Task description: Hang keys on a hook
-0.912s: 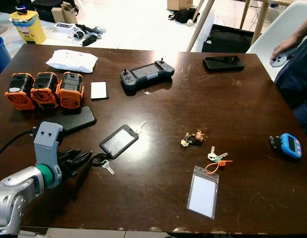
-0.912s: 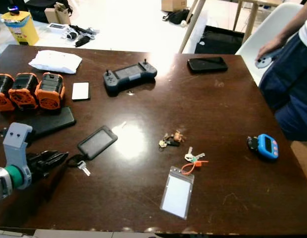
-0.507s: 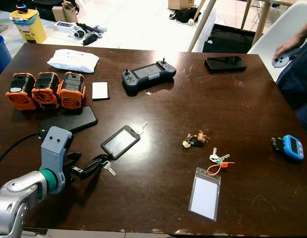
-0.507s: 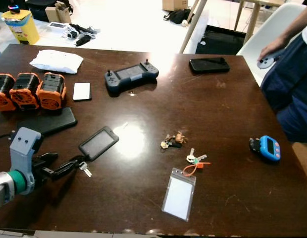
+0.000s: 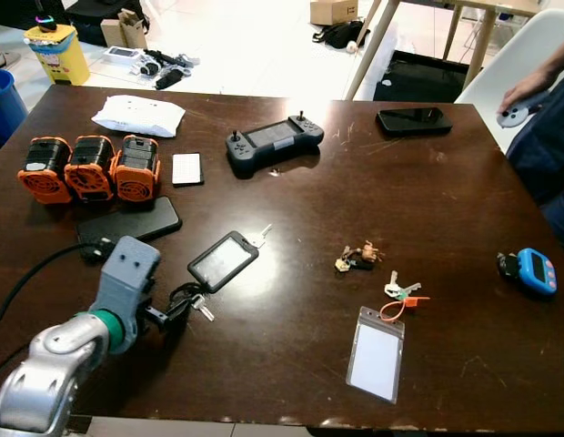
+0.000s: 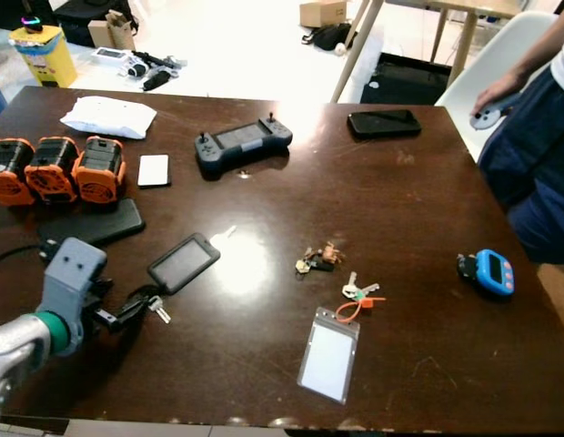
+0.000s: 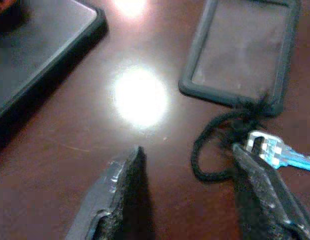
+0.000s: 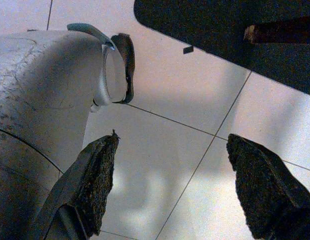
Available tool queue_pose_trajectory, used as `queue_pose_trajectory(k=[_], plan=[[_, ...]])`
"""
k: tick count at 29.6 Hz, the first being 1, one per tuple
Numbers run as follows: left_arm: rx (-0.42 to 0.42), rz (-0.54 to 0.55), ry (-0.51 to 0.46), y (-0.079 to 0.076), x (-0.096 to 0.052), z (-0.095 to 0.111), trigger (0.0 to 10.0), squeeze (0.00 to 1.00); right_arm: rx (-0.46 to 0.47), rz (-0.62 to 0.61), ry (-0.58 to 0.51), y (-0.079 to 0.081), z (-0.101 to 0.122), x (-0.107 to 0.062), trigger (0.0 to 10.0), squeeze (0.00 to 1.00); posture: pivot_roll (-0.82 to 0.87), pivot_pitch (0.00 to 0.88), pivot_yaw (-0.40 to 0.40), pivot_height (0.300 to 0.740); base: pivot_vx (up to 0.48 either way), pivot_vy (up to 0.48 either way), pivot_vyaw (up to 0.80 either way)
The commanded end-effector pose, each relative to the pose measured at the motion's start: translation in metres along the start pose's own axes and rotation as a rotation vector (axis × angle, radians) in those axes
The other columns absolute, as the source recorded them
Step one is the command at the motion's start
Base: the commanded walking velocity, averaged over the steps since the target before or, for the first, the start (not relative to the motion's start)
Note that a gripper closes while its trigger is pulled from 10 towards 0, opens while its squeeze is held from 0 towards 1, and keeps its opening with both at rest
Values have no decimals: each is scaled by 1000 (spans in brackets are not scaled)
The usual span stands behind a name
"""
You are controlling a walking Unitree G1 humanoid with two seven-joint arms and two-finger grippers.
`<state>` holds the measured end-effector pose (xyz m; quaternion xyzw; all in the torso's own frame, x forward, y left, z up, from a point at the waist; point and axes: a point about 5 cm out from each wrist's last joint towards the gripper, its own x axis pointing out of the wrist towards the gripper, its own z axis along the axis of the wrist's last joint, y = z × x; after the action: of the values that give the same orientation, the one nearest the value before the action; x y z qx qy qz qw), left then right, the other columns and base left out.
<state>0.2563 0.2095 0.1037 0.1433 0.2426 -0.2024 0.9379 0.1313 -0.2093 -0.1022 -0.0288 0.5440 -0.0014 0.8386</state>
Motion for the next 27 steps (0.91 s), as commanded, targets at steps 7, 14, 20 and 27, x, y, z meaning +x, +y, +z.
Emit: queue_pose_trajectory(k=[7,14,20,27], plan=[[22,23,289,-1,-2,-62,0,0,2,0,25,-1,-6,-1,10000,0,56,74,21,740,0,0,0],[30,21,290,-1,-1,-62,0,0,5,-1,27,0,-7,-1,10000,0,52,78,25,740,0,0,0],[46,13,290,-2,0,-62,0,0,11,-2,31,0,-9,-1,10000,0,49,81,28,740,0,0,0],[46,20,219,1,3,-52,0,0,17,-4,32,0,-10,-1,10000,0,48,82,29,740,0,0,0]])
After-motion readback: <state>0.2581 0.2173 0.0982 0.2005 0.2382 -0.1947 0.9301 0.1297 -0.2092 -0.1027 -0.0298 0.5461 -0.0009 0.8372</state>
